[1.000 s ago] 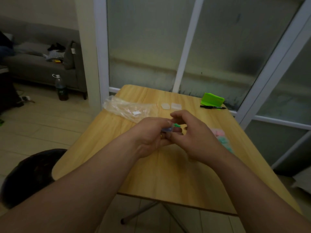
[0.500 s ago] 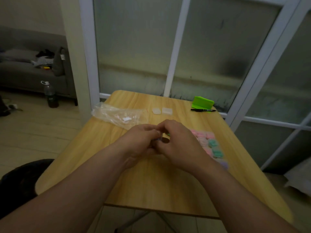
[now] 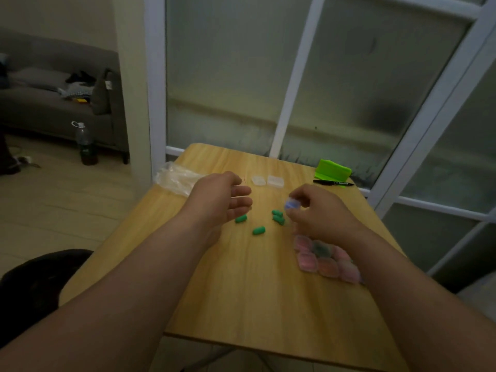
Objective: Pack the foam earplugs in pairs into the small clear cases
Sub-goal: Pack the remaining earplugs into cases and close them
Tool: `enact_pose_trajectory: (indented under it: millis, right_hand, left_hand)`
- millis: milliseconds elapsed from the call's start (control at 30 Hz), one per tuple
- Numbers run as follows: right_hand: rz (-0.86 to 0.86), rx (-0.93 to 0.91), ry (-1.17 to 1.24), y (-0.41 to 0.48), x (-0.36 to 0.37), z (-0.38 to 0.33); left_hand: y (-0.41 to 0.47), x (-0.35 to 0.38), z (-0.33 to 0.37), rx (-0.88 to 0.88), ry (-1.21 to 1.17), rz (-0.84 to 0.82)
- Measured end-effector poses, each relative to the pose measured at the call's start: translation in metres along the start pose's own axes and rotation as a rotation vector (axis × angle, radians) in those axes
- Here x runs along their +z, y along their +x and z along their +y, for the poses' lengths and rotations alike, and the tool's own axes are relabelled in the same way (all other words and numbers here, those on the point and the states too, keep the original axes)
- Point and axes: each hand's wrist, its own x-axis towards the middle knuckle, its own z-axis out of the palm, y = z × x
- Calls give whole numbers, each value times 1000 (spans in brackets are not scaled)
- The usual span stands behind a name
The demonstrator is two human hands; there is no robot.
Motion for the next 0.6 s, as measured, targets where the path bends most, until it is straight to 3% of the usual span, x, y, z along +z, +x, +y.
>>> enact_pose_trajectory:
  millis: [200,600]
  right_hand:
    - [-105,-69,-50,40,24,-14]
    - [-145,11,-130,69,21,21]
  left_hand:
    - [3,-1,-1,-5,-6,22]
    - [7,0,0,7,-10,5]
